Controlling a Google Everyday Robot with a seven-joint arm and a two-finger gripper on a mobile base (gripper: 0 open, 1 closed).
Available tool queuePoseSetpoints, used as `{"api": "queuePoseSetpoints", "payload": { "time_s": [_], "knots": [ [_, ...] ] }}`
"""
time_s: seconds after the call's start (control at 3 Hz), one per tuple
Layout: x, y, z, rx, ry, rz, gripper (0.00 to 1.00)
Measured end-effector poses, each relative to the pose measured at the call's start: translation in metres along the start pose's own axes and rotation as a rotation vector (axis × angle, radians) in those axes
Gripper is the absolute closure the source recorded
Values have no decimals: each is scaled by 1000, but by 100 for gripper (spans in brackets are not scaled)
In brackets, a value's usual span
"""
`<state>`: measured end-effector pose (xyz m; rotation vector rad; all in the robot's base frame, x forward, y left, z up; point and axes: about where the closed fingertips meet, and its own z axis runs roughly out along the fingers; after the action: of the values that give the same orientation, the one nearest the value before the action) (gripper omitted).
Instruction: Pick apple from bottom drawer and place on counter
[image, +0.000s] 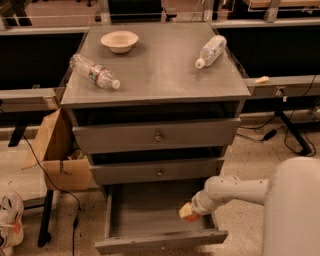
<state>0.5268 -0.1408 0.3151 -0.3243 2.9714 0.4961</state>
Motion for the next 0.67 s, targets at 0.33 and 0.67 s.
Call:
{"api": "queuePoseSetpoints", "payload": {
  "time_s": [0.33,0.67],
  "knots": [
    [11,-20,-113,79,-50,-18,100],
    [24,-15,-193,151,-80,6,100]
  ]
}}
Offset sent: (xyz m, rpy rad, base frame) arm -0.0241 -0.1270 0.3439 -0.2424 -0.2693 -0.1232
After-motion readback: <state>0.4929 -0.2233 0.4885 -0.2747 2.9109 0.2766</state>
